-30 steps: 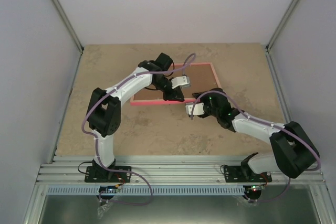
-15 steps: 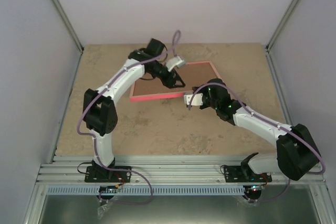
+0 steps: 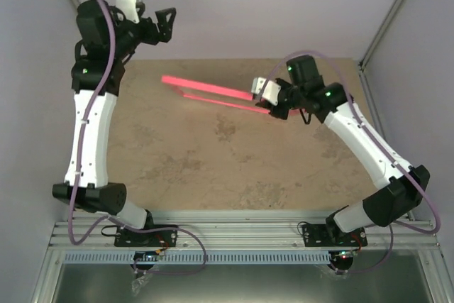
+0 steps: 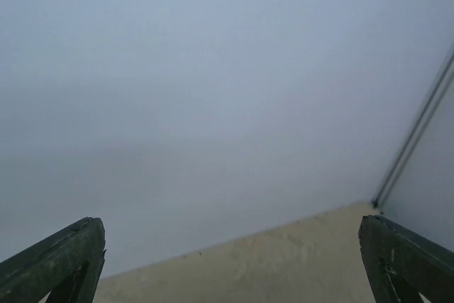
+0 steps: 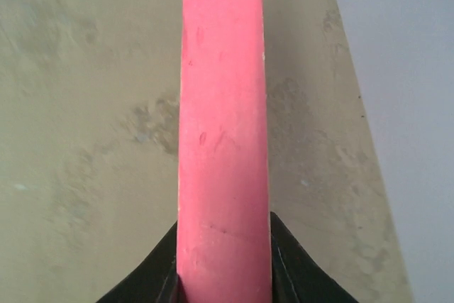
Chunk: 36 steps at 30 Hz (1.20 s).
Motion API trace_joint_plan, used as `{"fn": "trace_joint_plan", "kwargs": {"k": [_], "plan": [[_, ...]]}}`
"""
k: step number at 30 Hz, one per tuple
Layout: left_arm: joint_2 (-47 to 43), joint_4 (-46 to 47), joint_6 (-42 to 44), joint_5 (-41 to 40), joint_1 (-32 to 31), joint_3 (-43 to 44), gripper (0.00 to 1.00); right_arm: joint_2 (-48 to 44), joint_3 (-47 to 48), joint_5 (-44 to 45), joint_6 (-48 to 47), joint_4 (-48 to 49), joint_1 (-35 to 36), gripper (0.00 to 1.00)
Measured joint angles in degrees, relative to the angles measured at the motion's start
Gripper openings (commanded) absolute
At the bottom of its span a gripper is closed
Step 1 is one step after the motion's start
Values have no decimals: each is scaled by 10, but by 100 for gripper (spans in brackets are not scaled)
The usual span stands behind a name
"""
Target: Put the photo into the frame
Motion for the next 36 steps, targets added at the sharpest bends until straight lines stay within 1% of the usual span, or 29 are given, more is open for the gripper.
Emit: {"fn": "trace_joint_plan", "kwargs": {"k": [2,6,9,11,12,15,17,19,21,23,24,25,27,29,33,36], "plan": [[-22,16,-11,-26,0,-9,100,7,38,-44,41,-29,-24,1],[-60,41,-29,-62,0,-70,100,39,111,-145,117,-68,-83,1],[-60,42,-38,-79,0,-108,99,76,146,-247,175,-64,-141,1],[-56,40,-41,-83,0,-126,100,95,150,-319,216,-46,-179,1],[-54,38,-43,-85,1,-134,100,106,146,-366,246,-32,-203,1],[-54,33,-47,-86,2,-149,99,120,108,-459,321,15,-242,1],[-54,33,-48,-86,3,-152,99,122,56,-506,391,47,-253,1],[-54,33,-48,-84,3,-155,99,126,-23,-548,487,97,-257,1],[-53,33,-47,-84,3,-160,100,133,-95,-562,579,153,-257,1],[-52,31,-47,-83,4,-166,99,141,-163,-558,664,201,-255,0],[-51,29,-46,-82,4,-169,100,148,-196,-554,713,241,-255,0],[-49,28,-45,-82,4,-173,100,150,-209,-551,734,258,-257,1],[-44,26,-43,-81,4,-180,99,151,-259,-549,805,348,-262,1],[-38,23,-40,-78,4,-189,99,152,-297,-549,856,422,-268,1],[-23,19,-36,-71,4,-210,99,165,-351,-550,929,544,-280,1],[-13,15,-34,-68,4,-221,99,193,-369,-551,960,607,-286,3]]}}
